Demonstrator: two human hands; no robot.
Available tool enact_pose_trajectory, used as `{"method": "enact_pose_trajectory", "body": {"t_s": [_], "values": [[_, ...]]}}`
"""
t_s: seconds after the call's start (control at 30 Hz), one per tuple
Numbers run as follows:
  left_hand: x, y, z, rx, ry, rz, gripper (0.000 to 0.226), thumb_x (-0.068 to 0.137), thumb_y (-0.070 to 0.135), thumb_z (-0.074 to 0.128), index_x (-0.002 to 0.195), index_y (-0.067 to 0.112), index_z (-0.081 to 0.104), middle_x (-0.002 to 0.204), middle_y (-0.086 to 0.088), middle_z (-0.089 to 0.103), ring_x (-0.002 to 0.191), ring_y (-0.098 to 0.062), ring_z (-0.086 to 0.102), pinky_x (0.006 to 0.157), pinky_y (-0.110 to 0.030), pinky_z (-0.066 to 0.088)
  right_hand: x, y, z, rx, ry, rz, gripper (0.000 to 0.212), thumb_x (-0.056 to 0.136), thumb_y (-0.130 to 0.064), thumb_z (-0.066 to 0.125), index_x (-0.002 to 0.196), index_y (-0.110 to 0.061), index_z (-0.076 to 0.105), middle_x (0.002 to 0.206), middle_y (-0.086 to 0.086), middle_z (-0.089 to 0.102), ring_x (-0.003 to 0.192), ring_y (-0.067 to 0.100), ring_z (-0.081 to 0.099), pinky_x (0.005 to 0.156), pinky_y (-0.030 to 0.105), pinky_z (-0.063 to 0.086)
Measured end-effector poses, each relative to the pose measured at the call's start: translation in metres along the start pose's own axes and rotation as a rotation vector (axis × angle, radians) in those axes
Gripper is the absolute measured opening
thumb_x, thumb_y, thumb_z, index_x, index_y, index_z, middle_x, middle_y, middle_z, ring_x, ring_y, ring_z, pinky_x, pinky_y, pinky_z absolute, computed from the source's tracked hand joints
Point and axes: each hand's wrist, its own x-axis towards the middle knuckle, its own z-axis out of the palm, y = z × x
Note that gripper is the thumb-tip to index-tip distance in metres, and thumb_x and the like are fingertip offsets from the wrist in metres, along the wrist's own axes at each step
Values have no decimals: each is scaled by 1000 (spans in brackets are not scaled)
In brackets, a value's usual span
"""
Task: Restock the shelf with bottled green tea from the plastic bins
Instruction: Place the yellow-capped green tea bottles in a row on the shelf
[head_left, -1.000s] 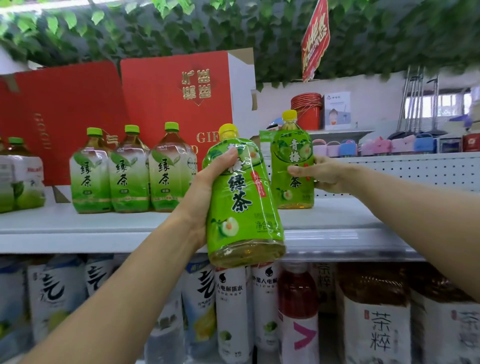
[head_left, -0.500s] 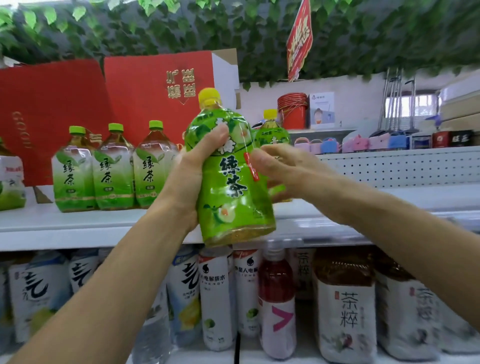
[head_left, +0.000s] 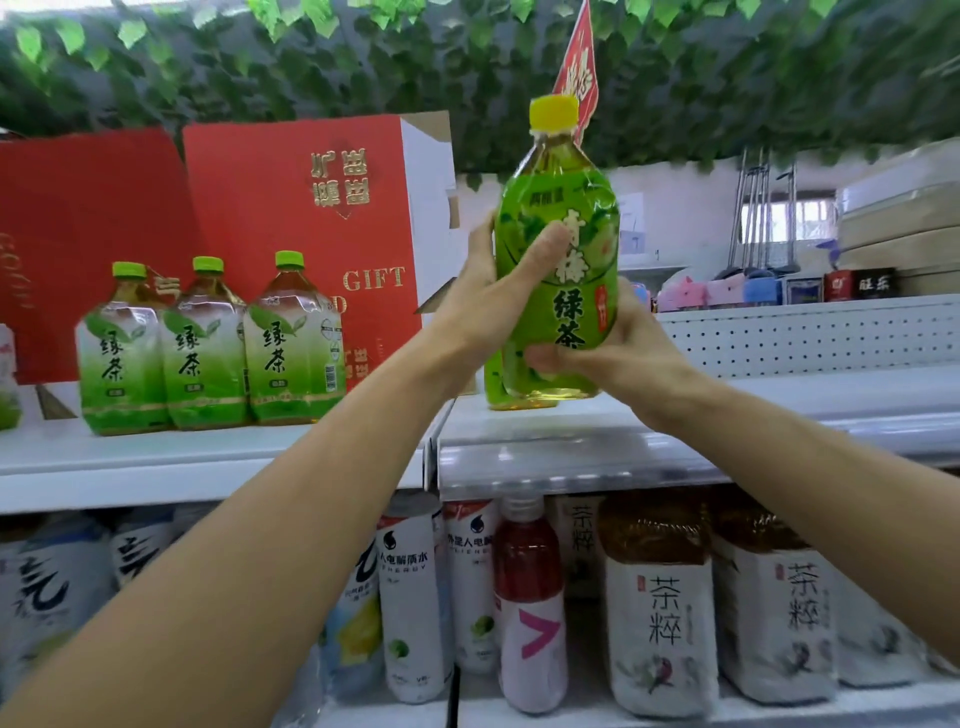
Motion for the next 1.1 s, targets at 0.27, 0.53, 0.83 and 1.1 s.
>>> {"method": "enact_pose_trajectory", "body": {"t_s": [0.27,0.53,0.83,1.1], "values": [[4,-41,-1,-175,21,-159,61,99,65,34,144,25,42,129,4,63,113,-16,64,96,-44,54,18,24,-3,-124,-103,170,110,38,-45,96,131,-20,44,113,0,70,101,15,70,90,37,57],[5,-58,6,-136,28,-201,59,101,63,27,141,26,50,127,4,66,107,-9,67,80,-25,56,24,22,-7,-179,-256,296,27,73,-24,83,96,-24,68,88,-4,77,84,9,73,73,19,54],[7,-70,3,-158,104,-227,40,107,39,37,147,33,41,127,5,66,109,-14,67,85,-29,56,37,36,11,-239,-225,243,66,62,-40,90,118,-16,64,100,-1,76,95,15,72,92,38,56],[7,-74,2,-142,121,-246,43,107,35,40,149,27,39,129,1,65,106,-13,68,70,-19,57,35,39,12,-304,-233,235,87,47,-61,88,117,-17,63,98,-3,76,95,15,72,93,39,55]]}}
